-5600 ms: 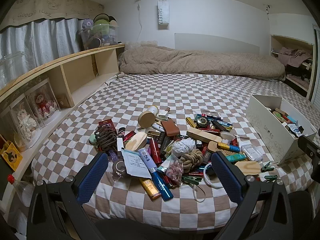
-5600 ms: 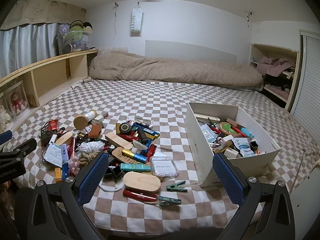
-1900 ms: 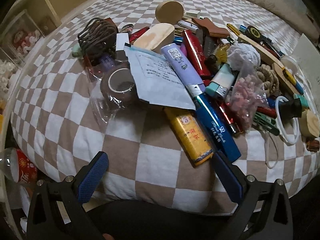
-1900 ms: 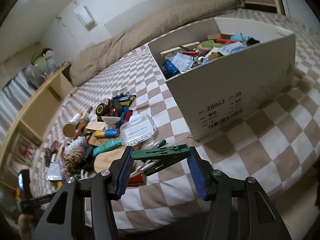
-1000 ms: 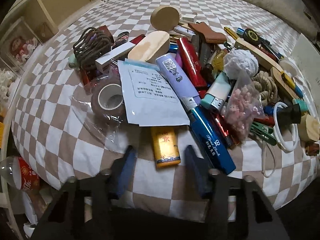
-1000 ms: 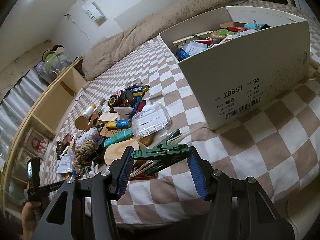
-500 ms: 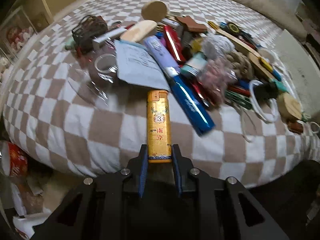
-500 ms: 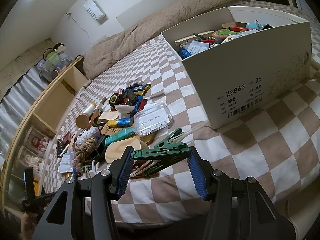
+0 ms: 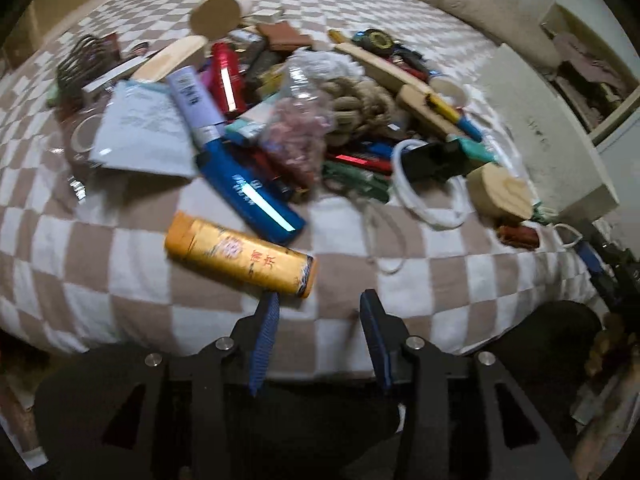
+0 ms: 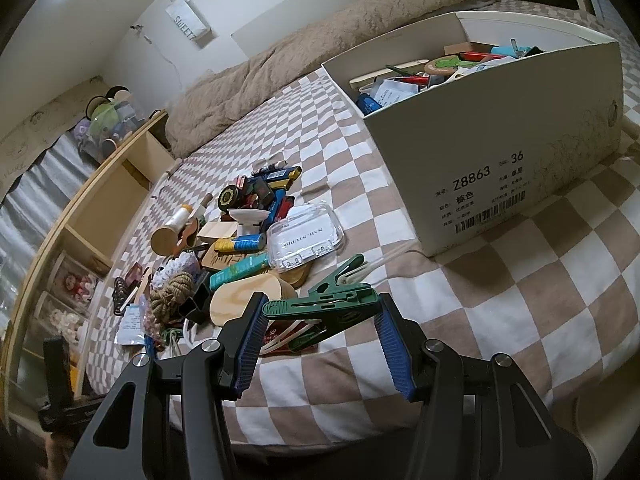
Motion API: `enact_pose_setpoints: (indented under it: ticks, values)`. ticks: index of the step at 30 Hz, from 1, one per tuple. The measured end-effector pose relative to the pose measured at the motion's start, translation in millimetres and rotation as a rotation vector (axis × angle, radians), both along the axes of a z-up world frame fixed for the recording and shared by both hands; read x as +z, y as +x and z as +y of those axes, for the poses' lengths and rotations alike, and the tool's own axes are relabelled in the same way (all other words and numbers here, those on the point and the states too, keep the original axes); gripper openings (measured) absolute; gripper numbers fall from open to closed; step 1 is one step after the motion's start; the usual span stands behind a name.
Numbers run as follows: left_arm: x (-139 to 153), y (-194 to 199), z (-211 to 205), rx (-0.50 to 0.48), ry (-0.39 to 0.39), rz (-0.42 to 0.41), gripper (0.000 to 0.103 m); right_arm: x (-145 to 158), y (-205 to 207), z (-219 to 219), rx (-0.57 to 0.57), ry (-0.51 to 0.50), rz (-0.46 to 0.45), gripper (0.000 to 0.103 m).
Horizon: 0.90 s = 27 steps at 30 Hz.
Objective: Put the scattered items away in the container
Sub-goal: 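Close the left tool on the yellow lighter while the right tool holds the clothespin, then lift the yellow lighter with the left tool while the right tool holds the clothespin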
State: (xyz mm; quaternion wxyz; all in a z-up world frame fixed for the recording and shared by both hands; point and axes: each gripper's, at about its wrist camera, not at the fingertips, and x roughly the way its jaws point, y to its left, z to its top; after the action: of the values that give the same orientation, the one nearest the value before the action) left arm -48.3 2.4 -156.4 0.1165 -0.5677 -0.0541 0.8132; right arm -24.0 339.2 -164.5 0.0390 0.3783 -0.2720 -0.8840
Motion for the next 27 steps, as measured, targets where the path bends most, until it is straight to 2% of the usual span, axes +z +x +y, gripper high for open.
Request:
enact_pose_setpoints:
  ticks: [4,6,7,8,11,13,16,19,24,27]
  values:
    - [2,-2,-3,0.004,-0.018,0.008,0.043,0,1,1,0.001,-0.004,-0.002,0.055]
    - [7,0,-8,0.009,-0.081,0.034,0.058,-1,1,1,0.001,-0.01,-0.003,0.055]
    - [12,3,-11,0.011,-0.129,0.064,0.073,-1,1,1,0.002,-0.012,-0.003,0.055]
    - [16,4,-14,0.007,-0.159,0.091,0.082,-1,1,1,0.003,-0.012,-0.003,0.055]
    - [27,5,-19,-0.048,-0.254,0.165,0.089,-1,0,-2,0.009,-0.004,-0.004,0.055]
    - [31,2,-17,-0.122,-0.329,0.203,0.094,0,0,-3,0.02,0.002,-0.007,0.055]
    - [29,-2,-12,-0.254,-0.383,0.218,0.096,0,-1,-3,0.021,0.006,-0.009,0.055]
    - [18,-8,-6,-0.329,-0.381,0.174,0.096,-1,0,-2,0.016,-0.002,-0.011,0.055]
    - [3,-15,-1,-0.348,-0.367,0.125,0.096,-2,-1,-2,0.017,0.005,-0.014,0.055]
    - [-1,-24,-4,-0.319,-0.339,0.095,0.096,-2,-2,-2,0.02,0.003,-0.019,0.055]
